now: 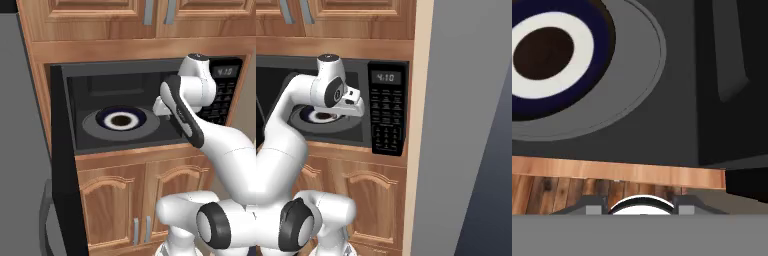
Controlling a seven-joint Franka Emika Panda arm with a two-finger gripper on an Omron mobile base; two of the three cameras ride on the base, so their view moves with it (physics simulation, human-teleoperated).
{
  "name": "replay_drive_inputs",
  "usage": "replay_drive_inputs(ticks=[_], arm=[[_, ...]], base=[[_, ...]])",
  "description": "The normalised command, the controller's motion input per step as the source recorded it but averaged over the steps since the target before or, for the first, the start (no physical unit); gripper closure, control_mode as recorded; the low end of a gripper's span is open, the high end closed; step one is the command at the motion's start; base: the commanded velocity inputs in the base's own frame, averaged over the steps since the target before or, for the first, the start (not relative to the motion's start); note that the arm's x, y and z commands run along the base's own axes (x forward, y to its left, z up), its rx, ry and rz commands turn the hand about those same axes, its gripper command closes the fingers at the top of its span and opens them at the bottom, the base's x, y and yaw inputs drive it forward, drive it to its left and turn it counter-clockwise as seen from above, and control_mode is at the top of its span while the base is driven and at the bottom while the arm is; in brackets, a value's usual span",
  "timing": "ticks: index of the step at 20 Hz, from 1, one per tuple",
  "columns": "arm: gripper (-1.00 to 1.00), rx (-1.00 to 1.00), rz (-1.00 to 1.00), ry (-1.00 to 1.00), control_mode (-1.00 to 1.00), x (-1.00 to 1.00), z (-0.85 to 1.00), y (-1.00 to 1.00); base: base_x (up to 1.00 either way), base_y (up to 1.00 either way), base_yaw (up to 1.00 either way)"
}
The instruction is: Pick the sweet potato from the counter and place it in the microwave.
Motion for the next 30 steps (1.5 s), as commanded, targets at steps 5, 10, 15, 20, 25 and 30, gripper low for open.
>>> replay_drive_inputs(ticks=[5, 10, 15, 20, 25, 30], arm=[[-1.00, 0.00, 0.00, 0.00, 1.00, -0.01, 0.00, 0.00], [-1.00, 0.00, 0.00, 0.00, 1.00, 0.00, 0.00, 0.00], [-1.00, 0.00, 0.00, 0.00, 1.00, 0.00, 0.00, 0.00], [-1.00, 0.00, 0.00, 0.00, 1.00, 0.00, 0.00, 0.00], [-1.00, 0.00, 0.00, 0.00, 1.00, 0.00, 0.00, 0.00], [-1.00, 0.00, 0.00, 0.00, 1.00, 0.00, 0.00, 0.00]], base=[[-0.62, -0.01, 0.01], [-1.00, -0.16, 0.00], [-0.97, -0.17, 0.00], [-0.54, -0.07, 0.00], [-0.27, 0.00, 0.32], [-0.43, -0.05, 0.90]])
